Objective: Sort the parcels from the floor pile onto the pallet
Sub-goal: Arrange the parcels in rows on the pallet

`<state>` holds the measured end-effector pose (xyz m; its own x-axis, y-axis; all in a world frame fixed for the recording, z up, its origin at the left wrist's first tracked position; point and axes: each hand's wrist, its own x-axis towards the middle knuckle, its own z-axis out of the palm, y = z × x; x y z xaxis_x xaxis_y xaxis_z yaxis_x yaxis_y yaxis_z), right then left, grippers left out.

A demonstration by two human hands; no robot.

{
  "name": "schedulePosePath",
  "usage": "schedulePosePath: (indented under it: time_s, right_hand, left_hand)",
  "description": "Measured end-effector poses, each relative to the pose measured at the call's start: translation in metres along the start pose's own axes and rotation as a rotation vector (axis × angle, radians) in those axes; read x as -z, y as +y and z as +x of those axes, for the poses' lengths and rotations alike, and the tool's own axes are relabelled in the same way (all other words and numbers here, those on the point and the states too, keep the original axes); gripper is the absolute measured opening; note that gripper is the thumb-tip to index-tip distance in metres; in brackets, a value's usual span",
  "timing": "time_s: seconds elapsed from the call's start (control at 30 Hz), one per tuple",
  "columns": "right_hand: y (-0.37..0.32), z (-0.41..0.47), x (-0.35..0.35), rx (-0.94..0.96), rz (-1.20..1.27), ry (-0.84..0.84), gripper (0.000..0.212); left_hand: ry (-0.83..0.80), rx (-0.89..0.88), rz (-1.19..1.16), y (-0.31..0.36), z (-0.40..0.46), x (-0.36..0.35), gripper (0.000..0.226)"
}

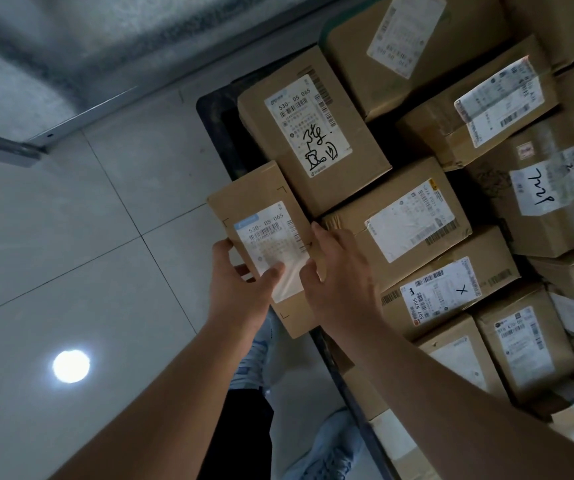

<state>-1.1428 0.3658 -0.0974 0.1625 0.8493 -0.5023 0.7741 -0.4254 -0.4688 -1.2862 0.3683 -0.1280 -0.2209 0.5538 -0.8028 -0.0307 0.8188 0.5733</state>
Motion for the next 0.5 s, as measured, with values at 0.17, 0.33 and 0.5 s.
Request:
schedulePosePath:
  time_s: [0.17,0.33,0.5]
  right_hand:
    - [0.004,0.002,0.001,0.002,-0.062,0.091,0.051]
    - [0.006,0.008,0.002,-0.017,-0.02,0.088,0.05]
    - [0.01,0.01,-0.003,-0.044,0.005,0.094,0.052]
  left_hand:
    - [0.002,-0.026,0.019,-0.001,0.002,-0.002,0.061]
    - [0.03,-0.056,0.087,0.001,0.003,-0.006,0.063]
    - [0.048,-0.059,0.121,0.002,0.008,-0.005,0.064]
